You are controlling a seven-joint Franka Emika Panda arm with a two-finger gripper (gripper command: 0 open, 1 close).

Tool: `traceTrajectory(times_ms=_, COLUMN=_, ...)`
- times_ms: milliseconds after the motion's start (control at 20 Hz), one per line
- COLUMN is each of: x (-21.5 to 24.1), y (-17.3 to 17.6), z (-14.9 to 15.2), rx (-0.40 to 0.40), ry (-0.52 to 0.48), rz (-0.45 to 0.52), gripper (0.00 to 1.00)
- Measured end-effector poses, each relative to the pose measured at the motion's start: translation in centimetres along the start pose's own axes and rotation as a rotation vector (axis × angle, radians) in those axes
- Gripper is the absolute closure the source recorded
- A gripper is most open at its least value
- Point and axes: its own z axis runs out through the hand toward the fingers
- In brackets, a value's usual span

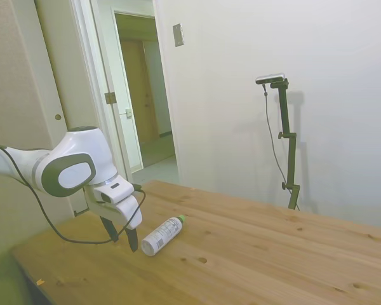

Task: Stand the water bottle

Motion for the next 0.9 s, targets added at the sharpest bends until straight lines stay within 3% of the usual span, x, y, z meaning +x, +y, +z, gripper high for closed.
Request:
traceTrajectory(times_ms=200, x=-0.1, y=-0.3, z=0.2, rx=-0.003, ry=-0.004, rz=-0.010, gripper=0.00)
traceTrajectory(times_ms=400, x=1.6, y=-2.8, z=-2.3, rx=0.029, ry=0.039, rz=-0.029, gripper=0.00)
traceTrajectory(times_ms=600, x=5.3, y=-7.9, z=-3.1, rx=0.018, ry=0.097, rz=-0.043, gripper=0.00)
traceTrajectory(times_ms=900, x=10.1, y=-16.6, z=0.5, rx=0.006, ry=0.120, rz=-0.029, gripper=0.00)
